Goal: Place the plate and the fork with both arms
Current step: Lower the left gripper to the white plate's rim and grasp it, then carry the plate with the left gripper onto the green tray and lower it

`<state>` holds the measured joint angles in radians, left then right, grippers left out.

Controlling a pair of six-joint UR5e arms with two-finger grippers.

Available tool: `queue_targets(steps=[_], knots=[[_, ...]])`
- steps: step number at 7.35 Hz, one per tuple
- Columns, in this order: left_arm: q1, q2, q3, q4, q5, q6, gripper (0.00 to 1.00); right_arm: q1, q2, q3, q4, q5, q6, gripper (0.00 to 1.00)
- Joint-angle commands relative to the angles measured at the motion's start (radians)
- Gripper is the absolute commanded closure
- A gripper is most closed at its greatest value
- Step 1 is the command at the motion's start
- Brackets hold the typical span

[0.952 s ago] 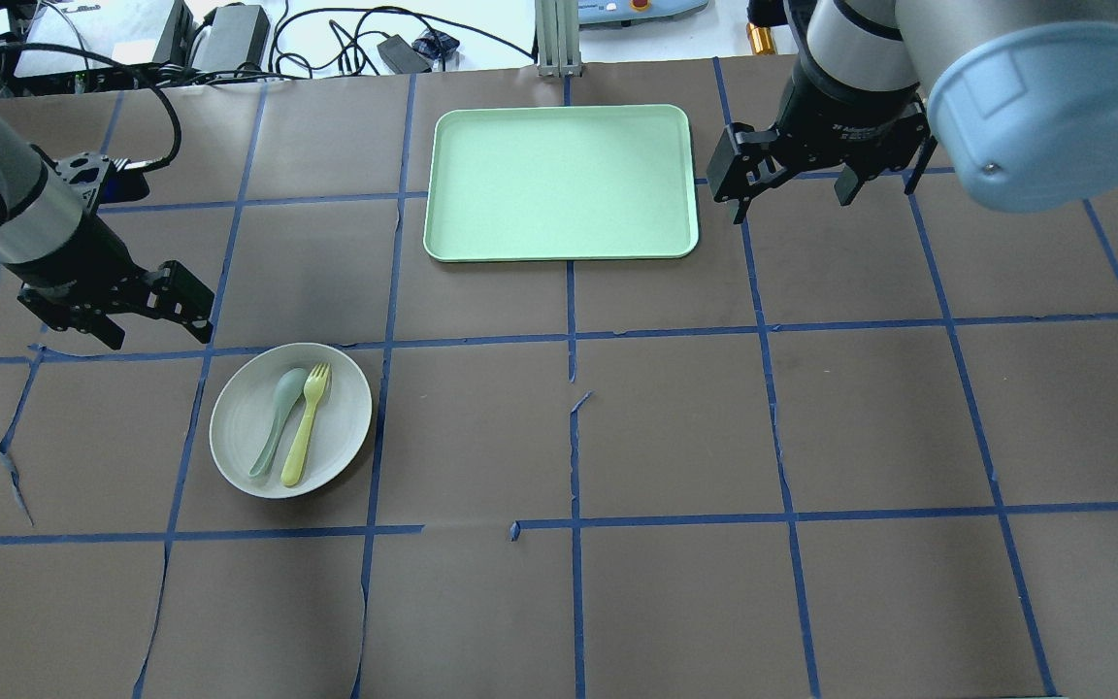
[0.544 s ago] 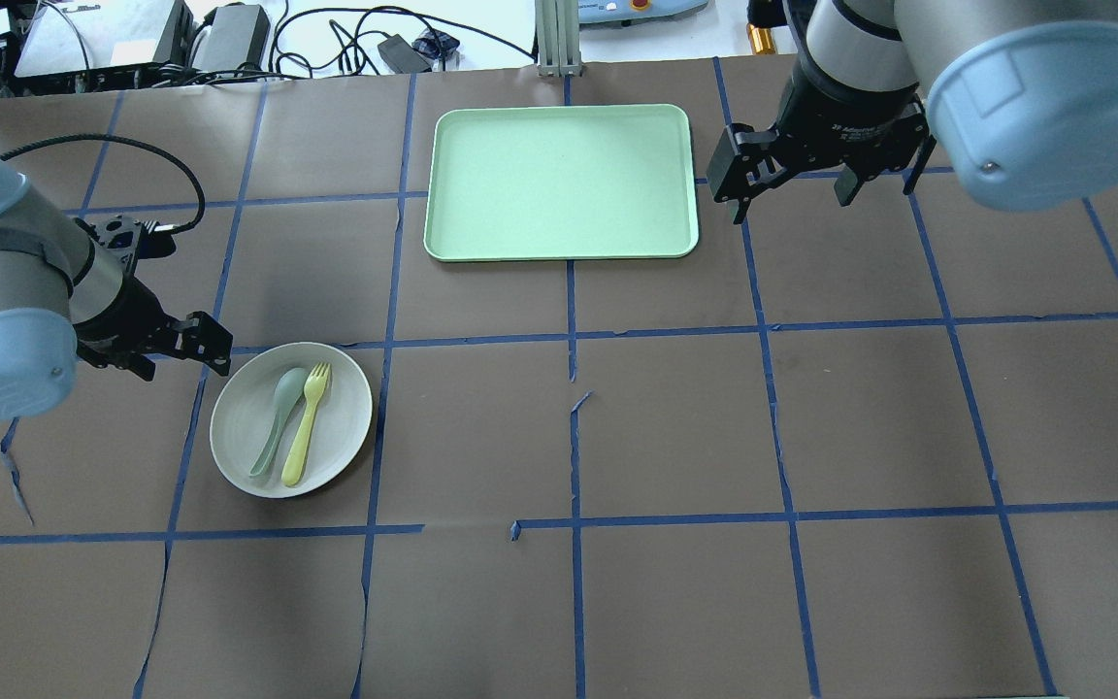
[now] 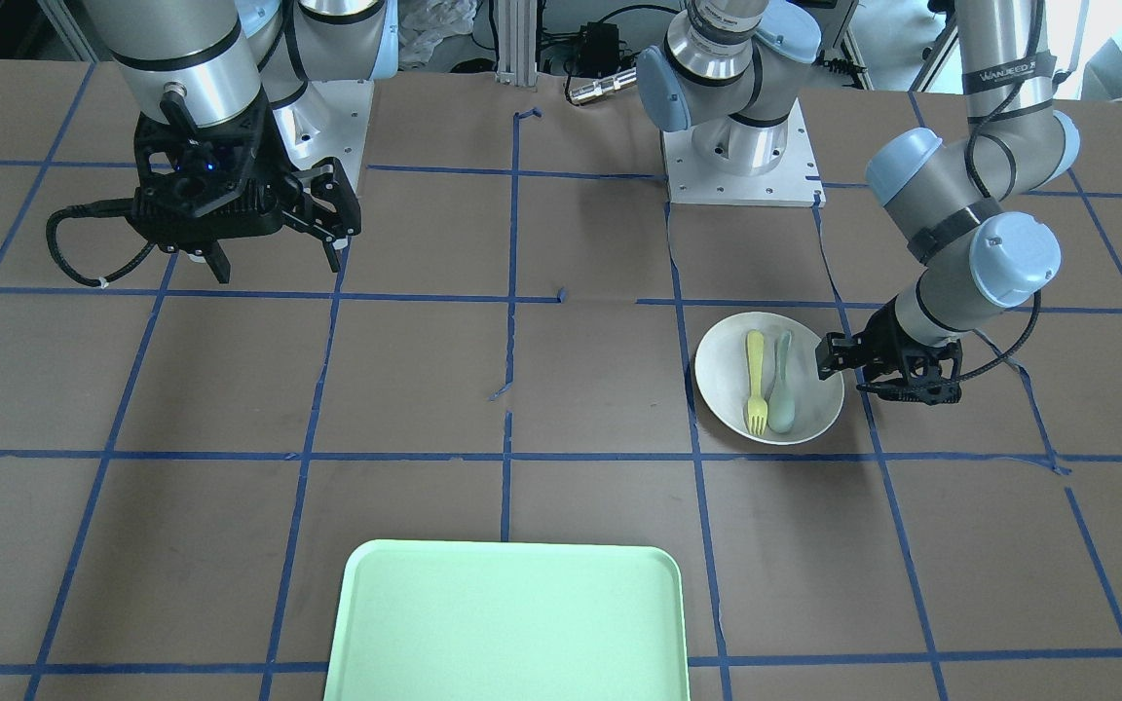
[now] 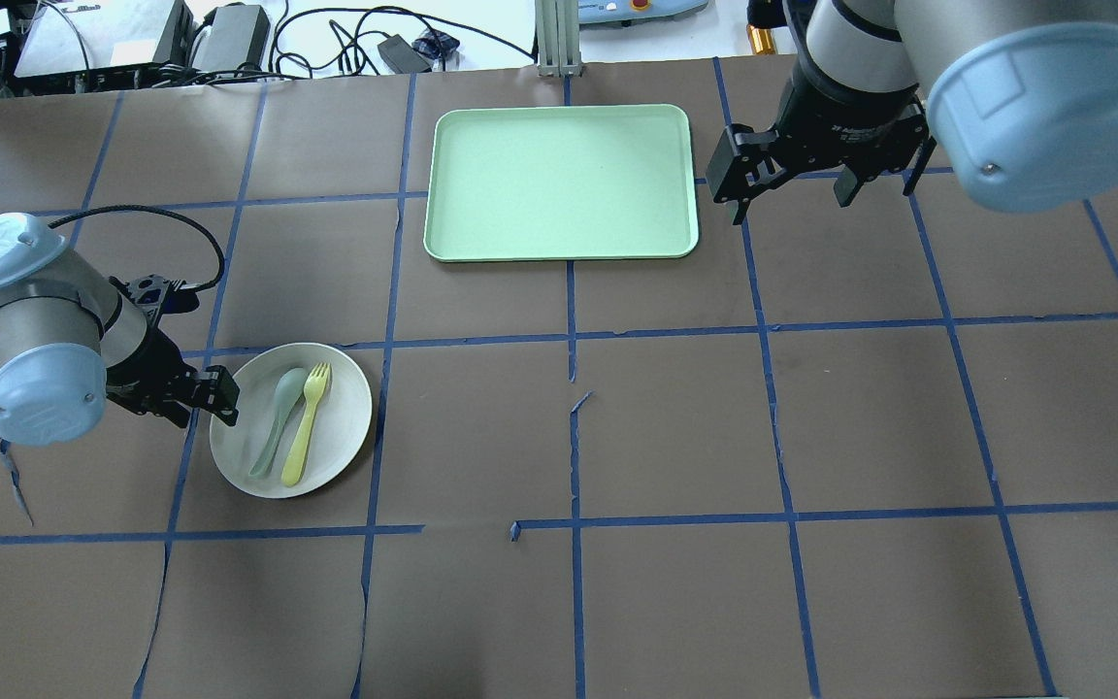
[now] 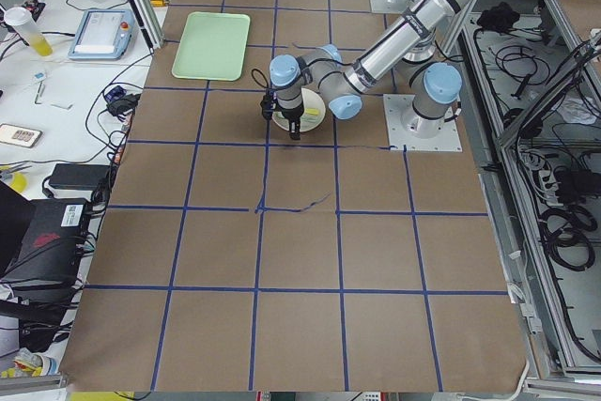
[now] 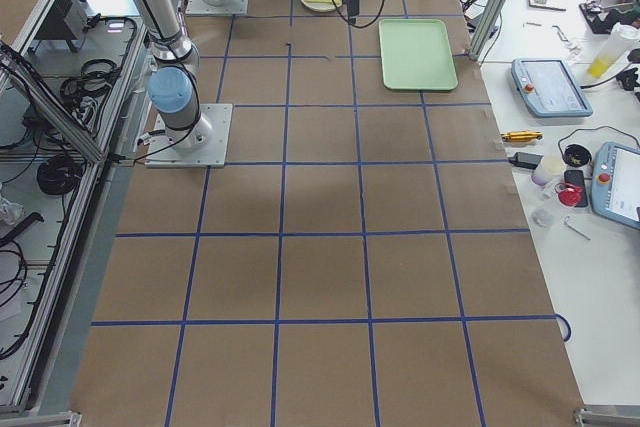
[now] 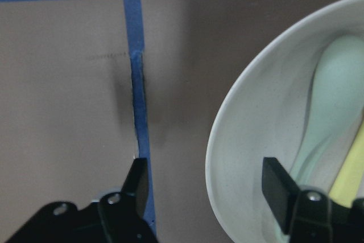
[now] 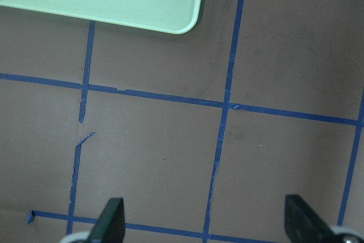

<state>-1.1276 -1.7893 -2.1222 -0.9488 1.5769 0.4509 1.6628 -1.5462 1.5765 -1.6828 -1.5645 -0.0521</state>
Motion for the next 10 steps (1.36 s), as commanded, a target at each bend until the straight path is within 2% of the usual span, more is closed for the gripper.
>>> queue_targets(steps=[1,3,5,7,8,9,10], knots=[[0.0,-0.012,-0.002,-0.001,-0.001,-0.001,0.74,0.0,0.0,0.0,0.0,0.001,0.0,0.0],[0.002,-0.012,-0.001,0.001,-0.006,-0.008,1.0,0.0,0.0,-0.001,0.0,0.0,0.0,0.0],[0.008,-0.008,0.005,-0.002,-0.079,0.0,1.0,0.002,0.0,-0.001,0.0,0.0,0.0,0.0],[0.052,0.011,0.022,-0.016,-0.2,0.011,1.0,0.002,0.0,0.0,0.0,0.001,0.0,0.0],[0.046,0.007,0.066,-0.042,-0.205,0.008,1.0,0.002,0.0,0.0,0.0,0.001,0.0,0.0],[0.039,0.002,0.121,-0.142,-0.234,0.008,1.0,0.0,0.0,0.0,0.0,0.001,0.0,0.0],[0.014,-0.017,0.169,-0.186,-0.28,-0.001,1.0,0.0,0.0,0.0,0.0,0.001,0.0,0.0]])
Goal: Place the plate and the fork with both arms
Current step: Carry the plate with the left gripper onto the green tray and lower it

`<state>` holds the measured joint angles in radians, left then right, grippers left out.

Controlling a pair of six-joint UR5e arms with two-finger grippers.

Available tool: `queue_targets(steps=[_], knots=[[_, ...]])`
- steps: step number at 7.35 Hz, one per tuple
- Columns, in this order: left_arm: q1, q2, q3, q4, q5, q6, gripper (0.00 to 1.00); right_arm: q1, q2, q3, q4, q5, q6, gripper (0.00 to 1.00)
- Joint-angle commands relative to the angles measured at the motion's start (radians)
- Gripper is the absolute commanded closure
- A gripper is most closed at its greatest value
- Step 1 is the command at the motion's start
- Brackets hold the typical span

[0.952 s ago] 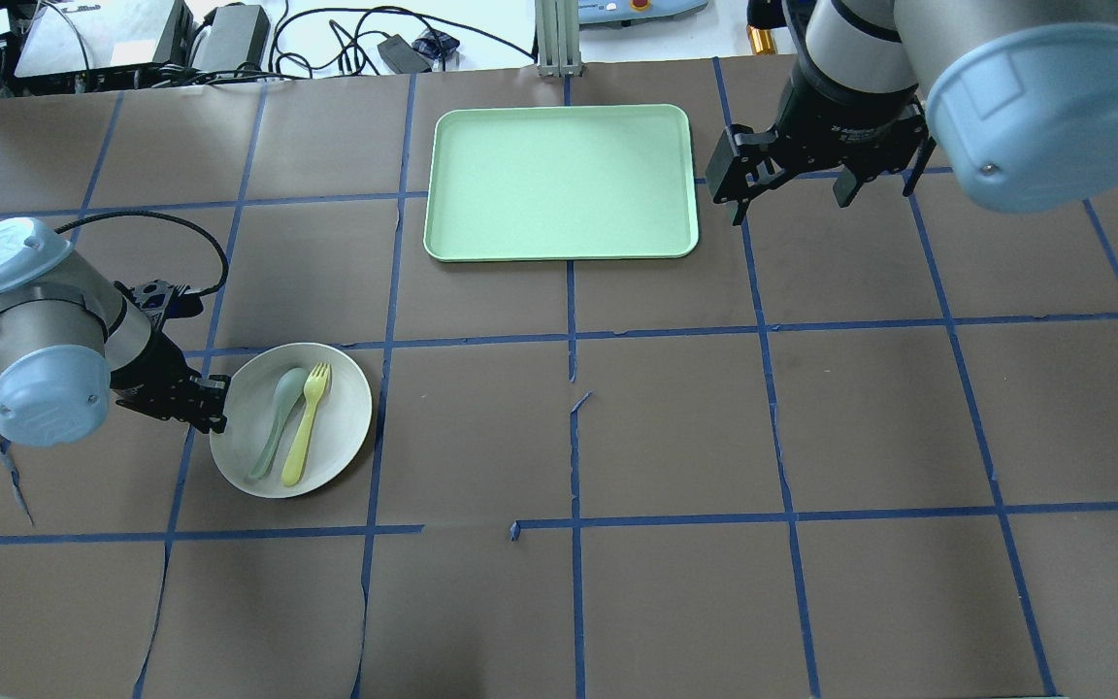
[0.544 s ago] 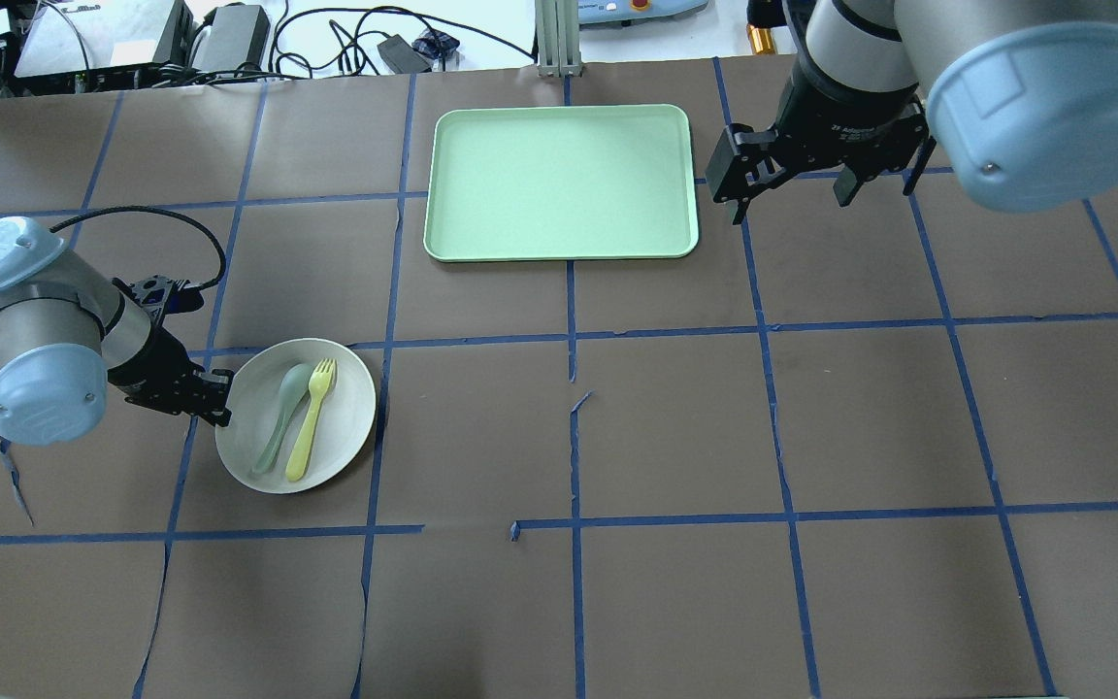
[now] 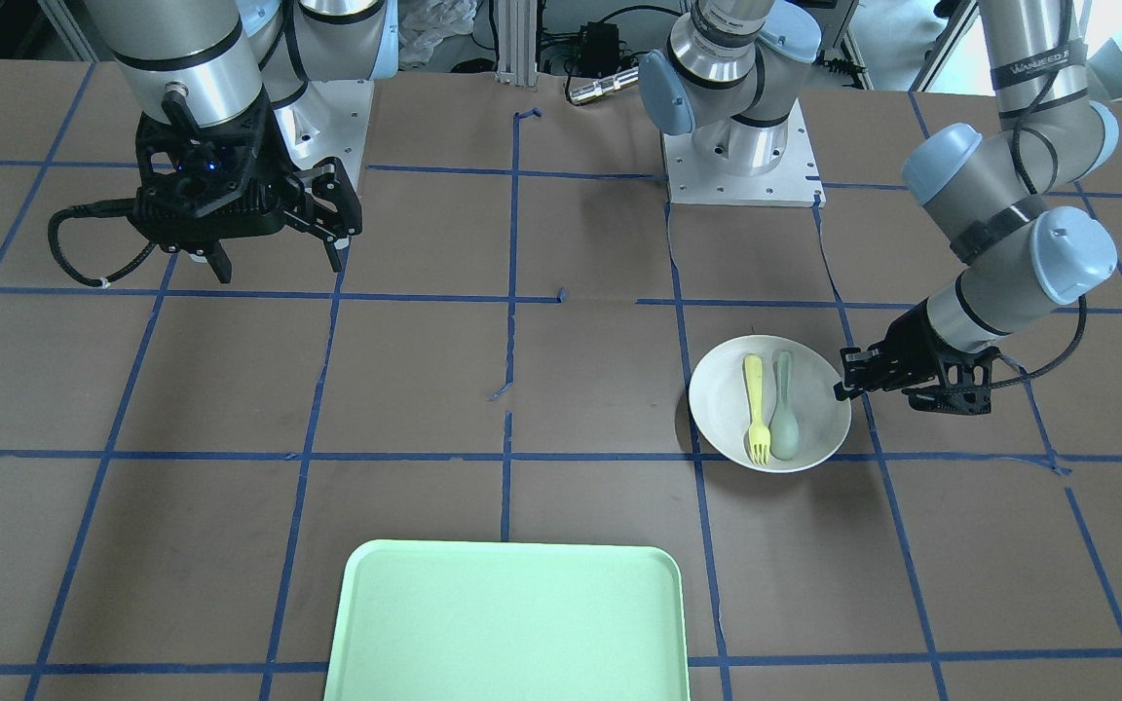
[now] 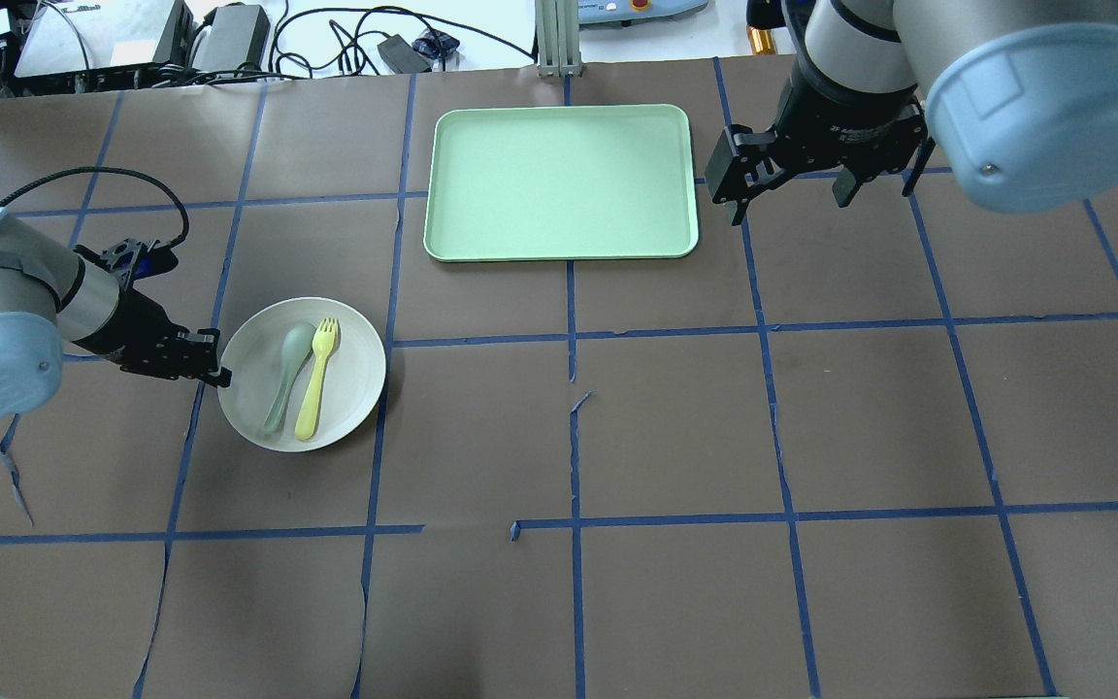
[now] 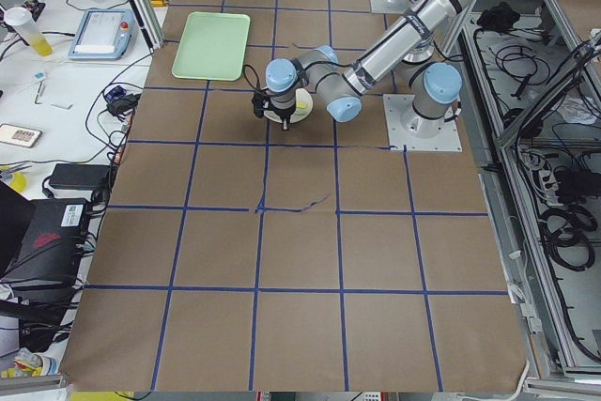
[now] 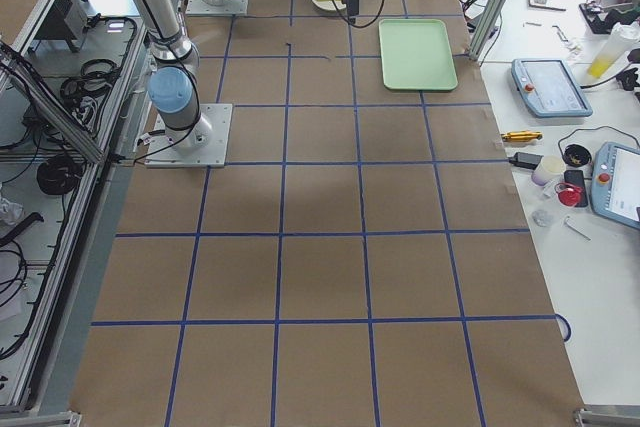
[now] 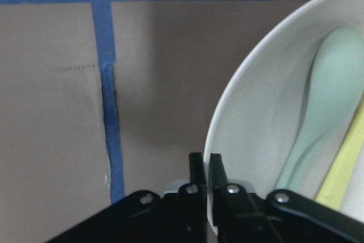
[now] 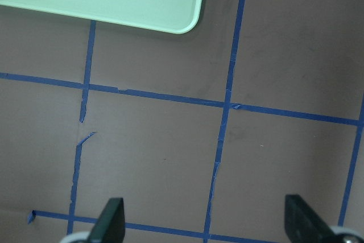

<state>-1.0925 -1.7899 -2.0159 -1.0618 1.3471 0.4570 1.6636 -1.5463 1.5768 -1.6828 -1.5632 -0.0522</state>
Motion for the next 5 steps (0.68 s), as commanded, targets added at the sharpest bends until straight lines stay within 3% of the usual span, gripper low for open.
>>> queue_targets(steps=[1,3,5], knots=[[-0.071,-0.032,0.1,-0.098,-0.055,-0.014,1.0,-0.001,-0.001,0.0,-0.002,0.0,0.0,0.0],[-0.143,-0.11,0.26,-0.159,-0.118,-0.055,1.0,0.001,-0.001,0.0,0.0,-0.001,0.0,0.0],[-0.245,-0.245,0.525,-0.306,-0.118,-0.146,1.0,-0.001,-0.002,0.0,0.0,-0.001,0.0,0.0]])
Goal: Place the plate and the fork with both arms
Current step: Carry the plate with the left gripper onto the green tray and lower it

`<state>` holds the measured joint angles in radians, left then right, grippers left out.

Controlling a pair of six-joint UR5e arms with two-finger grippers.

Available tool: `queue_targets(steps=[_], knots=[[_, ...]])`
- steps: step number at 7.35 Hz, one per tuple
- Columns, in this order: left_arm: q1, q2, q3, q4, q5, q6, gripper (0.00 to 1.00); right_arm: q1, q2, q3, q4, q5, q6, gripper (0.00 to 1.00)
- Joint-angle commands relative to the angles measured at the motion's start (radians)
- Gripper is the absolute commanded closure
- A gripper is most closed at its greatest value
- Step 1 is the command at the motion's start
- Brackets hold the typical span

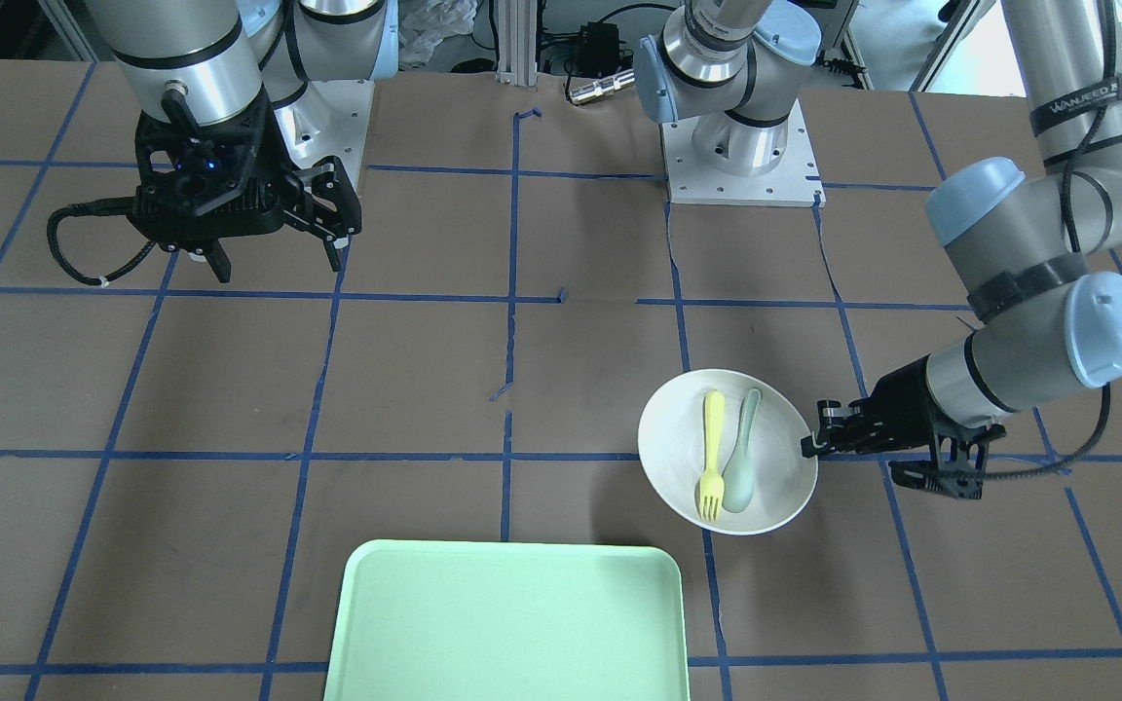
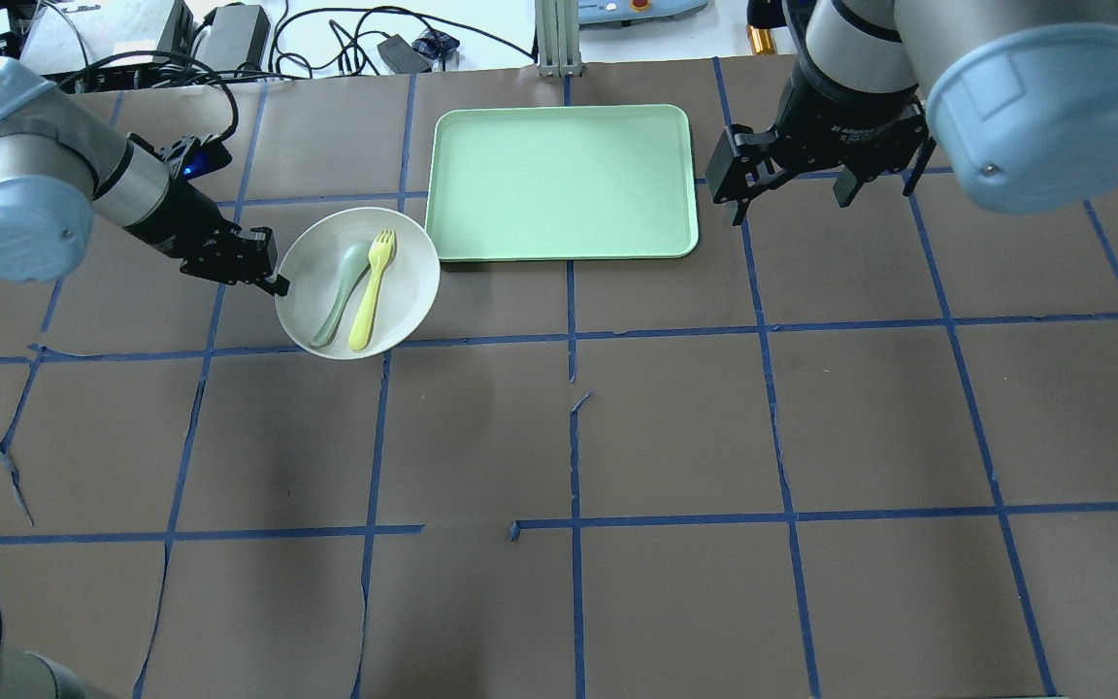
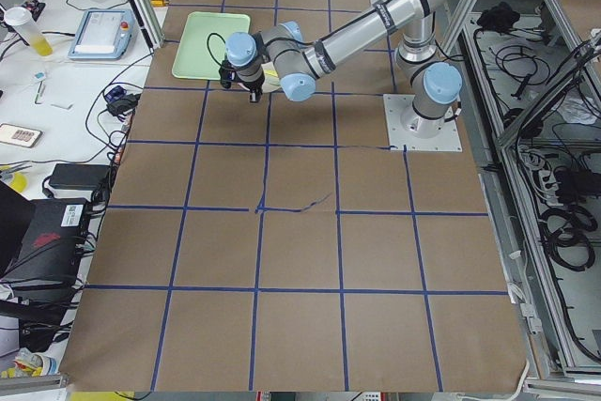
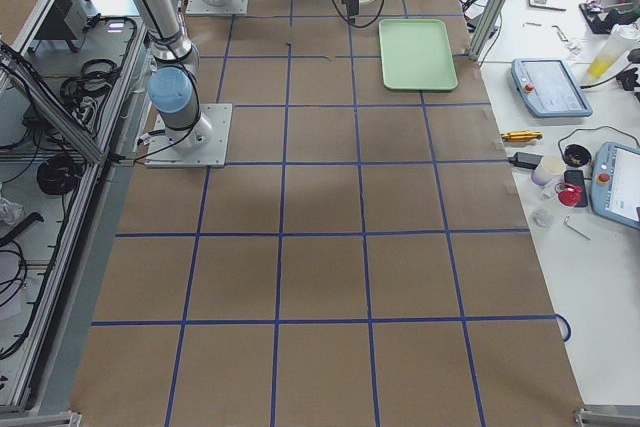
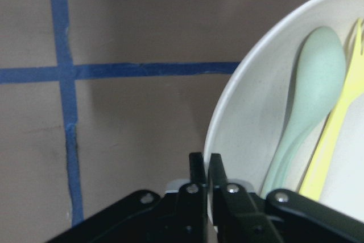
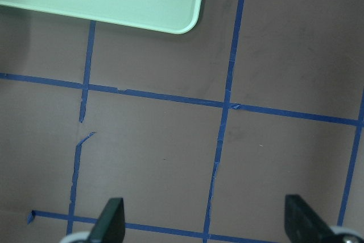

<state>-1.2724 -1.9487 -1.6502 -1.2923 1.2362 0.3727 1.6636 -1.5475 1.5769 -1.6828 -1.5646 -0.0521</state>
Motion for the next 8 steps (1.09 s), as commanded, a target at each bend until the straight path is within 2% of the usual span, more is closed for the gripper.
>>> queue_targets(steps=[1,3,5,6,8], knots=[[-0.115,-0.149,0.226,-0.062,-0.011,-0.124,1.0,0.001,0.0,0.0,0.0,0.0,0.0,0.0],[-0.18,-0.283,0.413,-0.062,-0.055,-0.222,1.0,0.001,0.0,0.0,0.0,0.001,0.0,0.0],[-0.248,-0.419,0.583,-0.056,-0.055,-0.296,1.0,0.001,0.0,0.0,0.0,0.001,0.0,0.0],[-0.271,-0.47,0.654,-0.055,-0.055,-0.332,1.0,0.001,0.0,0.0,0.0,0.001,0.0,0.0],[-0.304,-0.539,0.73,-0.053,-0.052,-0.357,1.0,0.001,0.001,0.0,0.0,0.001,0.0,0.0]])
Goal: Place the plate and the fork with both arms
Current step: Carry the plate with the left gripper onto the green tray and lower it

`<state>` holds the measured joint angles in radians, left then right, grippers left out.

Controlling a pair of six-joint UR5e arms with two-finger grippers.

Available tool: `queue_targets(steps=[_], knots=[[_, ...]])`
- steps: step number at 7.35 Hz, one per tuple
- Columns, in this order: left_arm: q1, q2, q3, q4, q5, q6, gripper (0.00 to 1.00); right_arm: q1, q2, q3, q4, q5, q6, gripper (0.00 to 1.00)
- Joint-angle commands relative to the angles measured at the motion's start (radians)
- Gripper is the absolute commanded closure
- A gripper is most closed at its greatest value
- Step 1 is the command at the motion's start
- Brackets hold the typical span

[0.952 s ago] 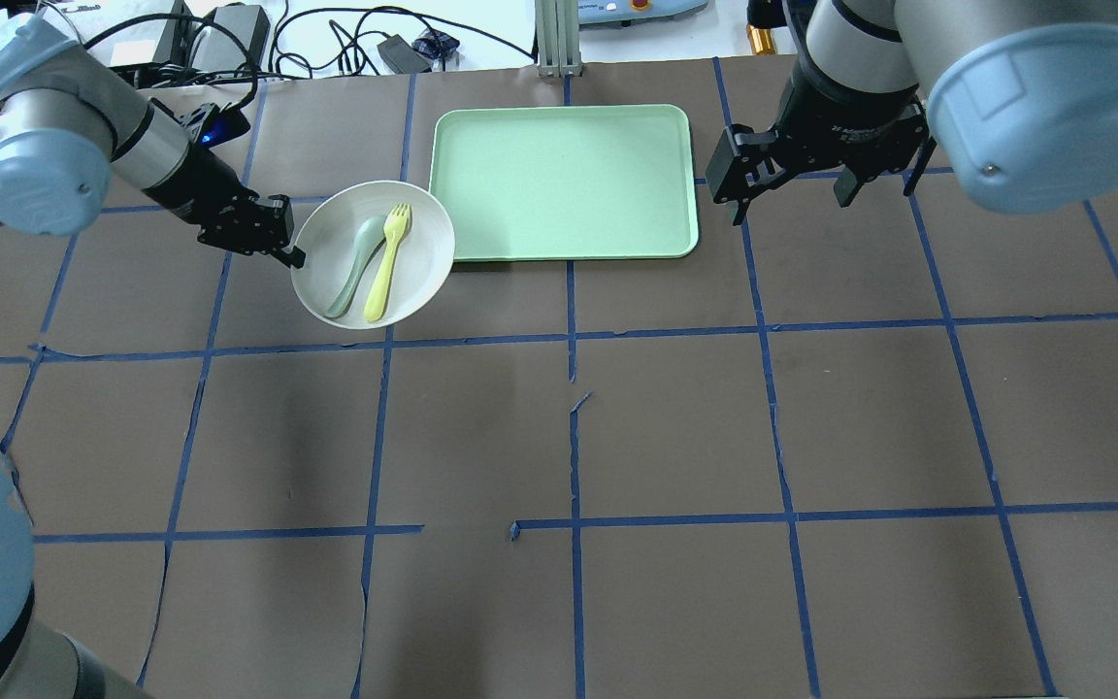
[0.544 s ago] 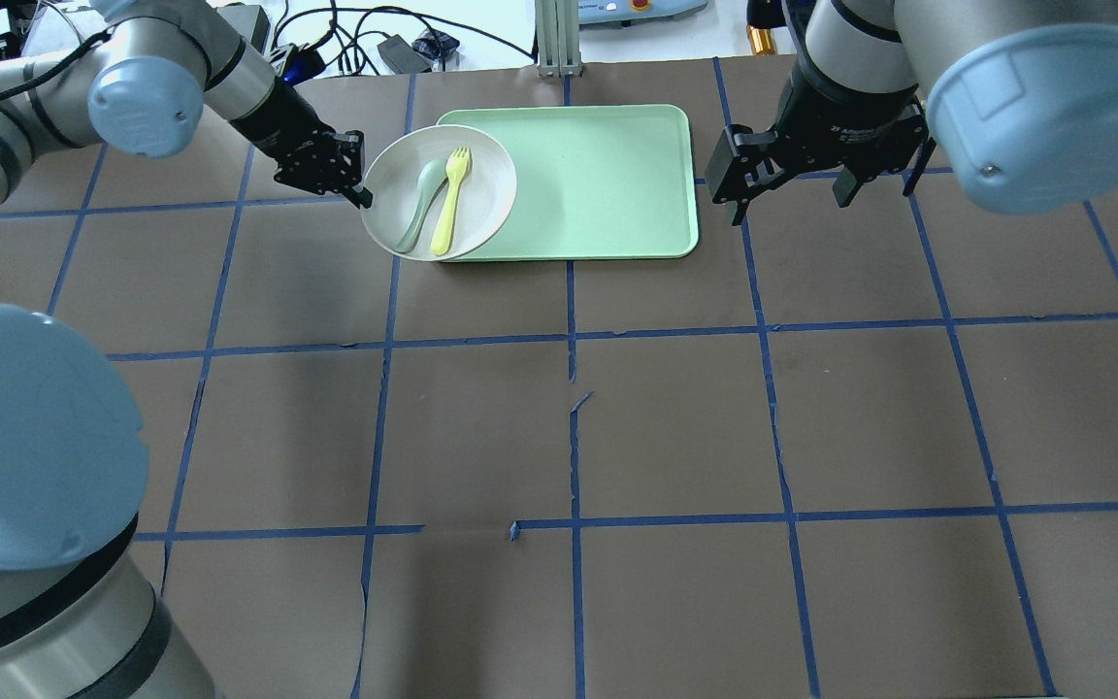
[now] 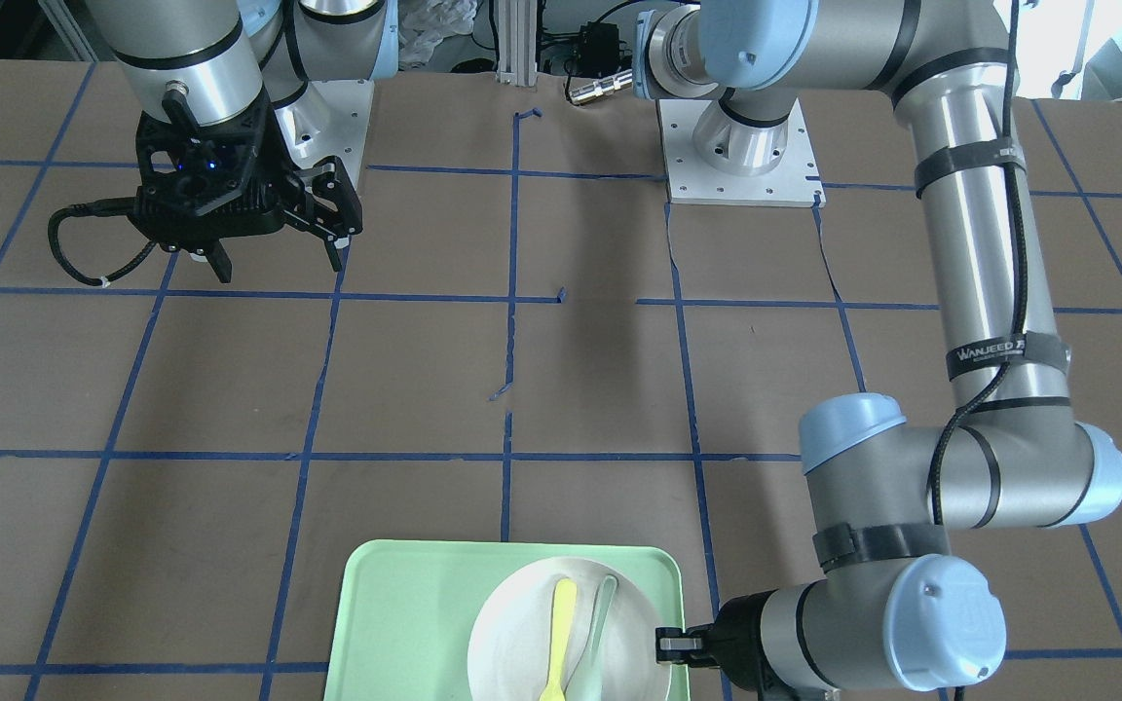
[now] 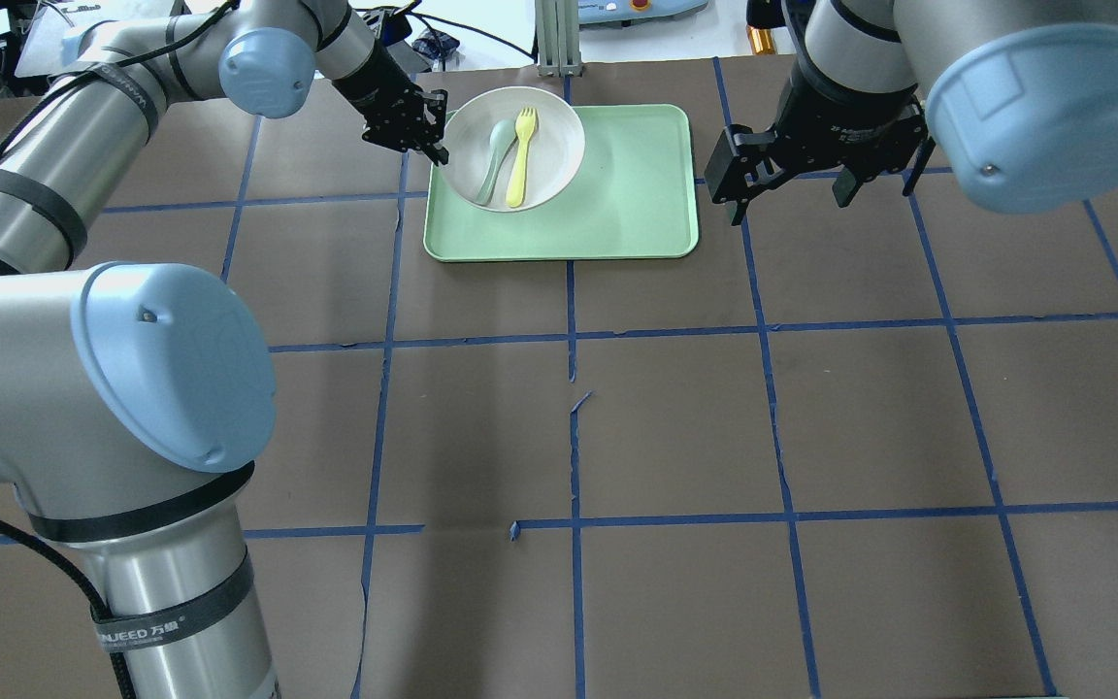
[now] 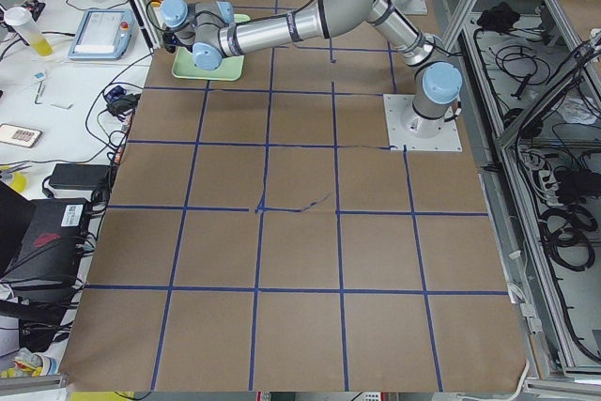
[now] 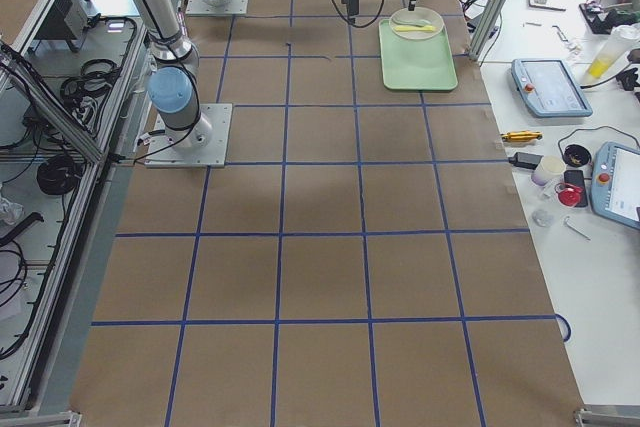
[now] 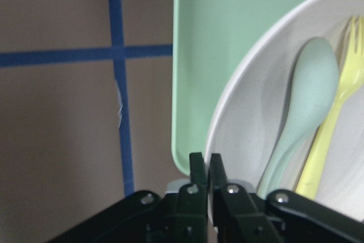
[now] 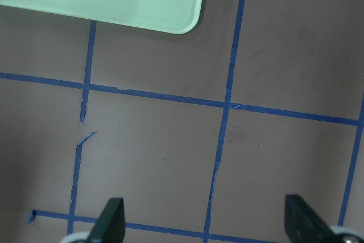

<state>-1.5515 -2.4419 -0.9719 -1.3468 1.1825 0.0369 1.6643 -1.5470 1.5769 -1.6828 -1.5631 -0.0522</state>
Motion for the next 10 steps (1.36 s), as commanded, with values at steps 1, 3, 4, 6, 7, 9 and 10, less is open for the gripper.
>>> queue_targets(steps=[1,3,4,6,7,9,10], knots=[[-0.044,-0.066,0.062,0.015,0.008,-0.028,1.0,0.0,0.001,0.0,0.0,-0.002,0.0,0.0],[-0.067,-0.089,0.062,0.04,0.035,-0.055,1.0,0.0,0.001,0.0,0.0,-0.002,0.0,0.0],[-0.067,-0.091,0.061,0.046,0.035,-0.061,1.0,0.0,0.001,0.0,0.0,-0.002,0.0,0.0],[-0.068,-0.091,0.053,0.058,0.035,-0.09,0.81,0.0,0.002,0.0,0.0,-0.002,0.0,0.0],[-0.068,-0.086,0.042,0.083,0.029,-0.135,0.43,0.0,0.001,0.0,0.0,-0.002,0.0,0.0],[-0.068,-0.051,-0.061,0.247,0.028,-0.14,0.03,0.0,0.002,0.0,0.0,-0.002,0.0,0.0],[-0.067,0.002,-0.13,0.296,0.032,-0.132,0.0,0.0,0.002,0.0,0.0,-0.002,-0.002,0.0]])
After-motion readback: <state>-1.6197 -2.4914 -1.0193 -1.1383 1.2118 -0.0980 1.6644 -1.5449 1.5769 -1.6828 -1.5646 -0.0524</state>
